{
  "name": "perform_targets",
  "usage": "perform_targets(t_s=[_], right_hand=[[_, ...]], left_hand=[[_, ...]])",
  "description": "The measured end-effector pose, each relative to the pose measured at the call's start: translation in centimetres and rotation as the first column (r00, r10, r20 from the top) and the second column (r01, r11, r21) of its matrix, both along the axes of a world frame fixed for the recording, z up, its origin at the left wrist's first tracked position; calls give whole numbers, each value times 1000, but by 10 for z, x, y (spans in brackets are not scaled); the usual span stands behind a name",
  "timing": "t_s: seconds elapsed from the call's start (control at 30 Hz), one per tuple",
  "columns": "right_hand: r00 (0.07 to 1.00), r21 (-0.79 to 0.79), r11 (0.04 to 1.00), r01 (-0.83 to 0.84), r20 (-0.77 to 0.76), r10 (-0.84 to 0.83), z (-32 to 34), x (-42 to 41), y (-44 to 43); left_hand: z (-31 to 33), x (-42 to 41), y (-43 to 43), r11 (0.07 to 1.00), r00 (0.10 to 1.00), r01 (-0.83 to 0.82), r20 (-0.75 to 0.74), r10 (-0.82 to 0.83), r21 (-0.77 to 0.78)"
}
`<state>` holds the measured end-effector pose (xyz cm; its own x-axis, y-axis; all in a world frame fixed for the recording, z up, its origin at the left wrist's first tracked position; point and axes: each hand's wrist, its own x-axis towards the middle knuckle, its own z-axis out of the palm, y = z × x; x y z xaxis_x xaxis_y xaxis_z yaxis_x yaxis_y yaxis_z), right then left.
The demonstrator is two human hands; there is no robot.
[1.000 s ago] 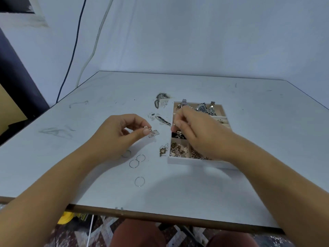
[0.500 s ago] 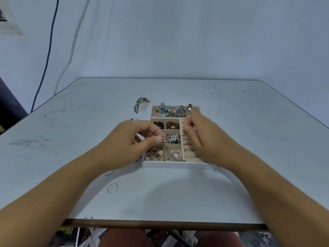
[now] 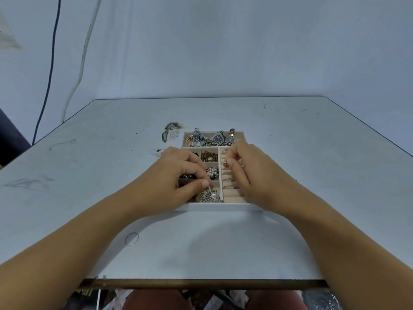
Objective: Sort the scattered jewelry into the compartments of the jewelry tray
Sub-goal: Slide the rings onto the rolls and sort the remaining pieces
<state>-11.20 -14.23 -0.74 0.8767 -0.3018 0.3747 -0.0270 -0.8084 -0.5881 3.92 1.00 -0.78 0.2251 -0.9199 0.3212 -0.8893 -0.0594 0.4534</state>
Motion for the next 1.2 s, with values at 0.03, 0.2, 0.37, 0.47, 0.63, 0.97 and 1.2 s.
perform_targets(t_s=[0.03,0.2,0.37,0.47,0.63,0.97,1.2], right_hand=[[1000,-4,1000,7,-2,-7,1,-1,0],[1000,-50,998,27,-9,-27,4,-2,1],[999,-43,999,-19,-31,18,1,-1,3],[998,-31,998,-52,-25,51,-2,2,7],[999,-92,994,-54,-12,53,-4,7,18],[975,-151,987,64,-202,-94,0,7,22],[976,-114,993,35,-209,-59,1,8,17]], left_hand=[[-2,0,-1,1000,1000,-6,11,6,29],[-2,0,0,999,998,-35,57,33,27],[-4,8,17,993,998,-53,50,48,105],[-13,11,24,982,995,-82,73,70,172],[-18,10,26,982,993,-96,90,82,164],[-18,12,29,982,994,-88,83,75,167],[-18,13,29,984,996,-79,62,70,158]])
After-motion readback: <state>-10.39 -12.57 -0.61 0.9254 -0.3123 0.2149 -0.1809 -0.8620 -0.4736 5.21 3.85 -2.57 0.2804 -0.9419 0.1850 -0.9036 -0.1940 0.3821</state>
